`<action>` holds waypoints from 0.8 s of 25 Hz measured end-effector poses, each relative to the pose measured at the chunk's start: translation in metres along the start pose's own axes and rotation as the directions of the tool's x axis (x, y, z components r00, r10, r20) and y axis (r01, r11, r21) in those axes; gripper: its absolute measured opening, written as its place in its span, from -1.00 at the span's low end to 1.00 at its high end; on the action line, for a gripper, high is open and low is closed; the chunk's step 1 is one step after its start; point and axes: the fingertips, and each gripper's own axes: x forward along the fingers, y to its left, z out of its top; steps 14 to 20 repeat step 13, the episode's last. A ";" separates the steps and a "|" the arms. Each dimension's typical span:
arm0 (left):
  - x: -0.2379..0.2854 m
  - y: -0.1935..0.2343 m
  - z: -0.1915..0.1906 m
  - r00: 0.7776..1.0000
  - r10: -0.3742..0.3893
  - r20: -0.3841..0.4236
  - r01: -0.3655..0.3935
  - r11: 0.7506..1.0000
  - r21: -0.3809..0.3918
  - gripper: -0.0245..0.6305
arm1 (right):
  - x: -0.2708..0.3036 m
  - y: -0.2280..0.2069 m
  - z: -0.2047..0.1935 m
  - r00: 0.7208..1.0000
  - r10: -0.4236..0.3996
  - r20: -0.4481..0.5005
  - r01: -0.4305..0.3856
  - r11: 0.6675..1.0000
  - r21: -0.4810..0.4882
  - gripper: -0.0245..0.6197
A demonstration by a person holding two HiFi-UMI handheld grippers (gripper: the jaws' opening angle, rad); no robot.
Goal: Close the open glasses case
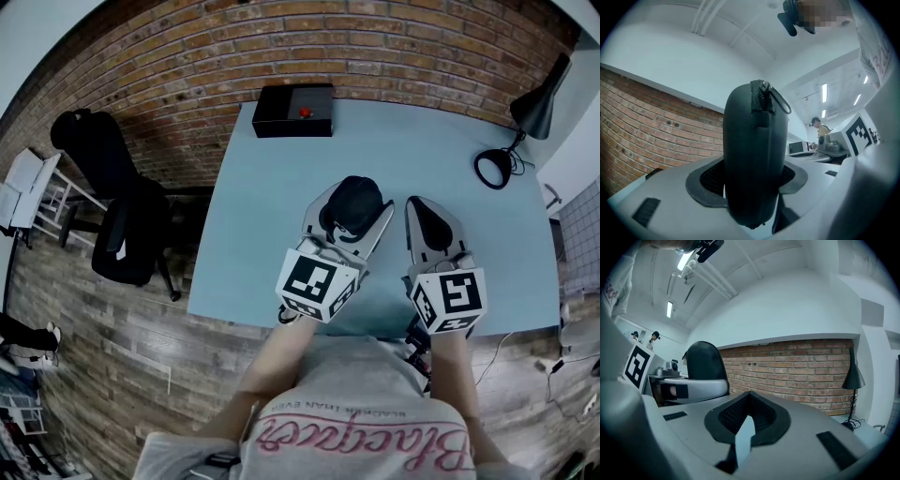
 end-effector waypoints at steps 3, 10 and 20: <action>0.000 -0.001 0.002 1.000 -0.005 0.004 0.005 1.000 0.001 -0.13 | -0.001 0.001 0.002 1.000 -0.003 0.008 0.003 1.000 0.006 -0.87; 0.001 -0.006 0.004 1.000 -0.028 0.005 0.028 1.000 0.014 -0.13 | -0.004 0.004 0.005 1.000 -0.002 0.023 0.002 1.000 -0.006 -0.87; 0.001 -0.008 0.004 0.999 -0.032 0.005 0.032 0.999 0.019 -0.13 | -0.004 0.004 0.006 1.000 0.000 0.028 0.000 1.000 -0.009 -0.87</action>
